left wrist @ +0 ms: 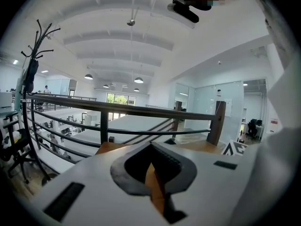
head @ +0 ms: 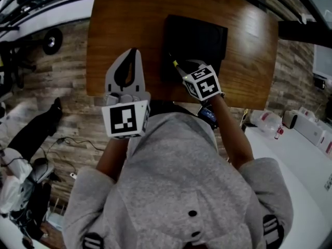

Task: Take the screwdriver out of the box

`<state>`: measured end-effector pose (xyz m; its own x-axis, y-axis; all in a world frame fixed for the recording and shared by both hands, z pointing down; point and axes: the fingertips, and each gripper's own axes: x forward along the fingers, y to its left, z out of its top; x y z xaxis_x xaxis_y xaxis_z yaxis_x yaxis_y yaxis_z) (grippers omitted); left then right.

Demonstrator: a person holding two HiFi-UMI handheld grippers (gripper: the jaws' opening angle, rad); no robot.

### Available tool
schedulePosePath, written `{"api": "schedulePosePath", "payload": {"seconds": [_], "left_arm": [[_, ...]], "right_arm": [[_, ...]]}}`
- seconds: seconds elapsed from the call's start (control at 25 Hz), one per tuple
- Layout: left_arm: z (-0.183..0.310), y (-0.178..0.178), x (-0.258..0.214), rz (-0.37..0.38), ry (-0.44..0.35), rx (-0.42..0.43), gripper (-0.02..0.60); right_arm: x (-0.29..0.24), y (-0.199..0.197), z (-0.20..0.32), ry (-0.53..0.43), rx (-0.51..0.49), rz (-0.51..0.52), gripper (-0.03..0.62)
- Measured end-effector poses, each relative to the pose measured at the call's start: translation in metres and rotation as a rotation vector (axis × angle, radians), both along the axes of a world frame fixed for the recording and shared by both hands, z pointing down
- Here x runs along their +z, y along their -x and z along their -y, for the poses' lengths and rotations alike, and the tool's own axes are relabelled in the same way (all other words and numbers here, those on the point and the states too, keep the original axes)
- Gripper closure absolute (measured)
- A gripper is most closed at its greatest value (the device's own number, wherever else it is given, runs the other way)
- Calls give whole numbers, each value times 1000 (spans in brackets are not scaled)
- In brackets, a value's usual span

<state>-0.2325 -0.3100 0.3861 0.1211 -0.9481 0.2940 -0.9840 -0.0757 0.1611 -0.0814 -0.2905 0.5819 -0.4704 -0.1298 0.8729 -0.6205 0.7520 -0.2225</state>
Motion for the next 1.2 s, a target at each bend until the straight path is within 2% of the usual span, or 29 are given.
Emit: {"api": "schedulePosePath", "payload": {"seconds": [0.04,0.32,0.64,0.88,1.2], "left_arm": [[1,1,0,-4,2,-4,568],[-3,7,4,-9,17,-19,568],[-5,13,7,-14,37,-25,568],[1,15,10,-15,46,-27,568],[2,17,13,-17,45,-26,568]], "right_arm": [[4,1,-1,12,-7,-3,467],[26,0,-5,62,-7,-45,467],[43,3,-7,67,-41,-114,467],[50,2,-6,90,-48,-188,493],[50,5,-2,38,-96,-244,496]]}}
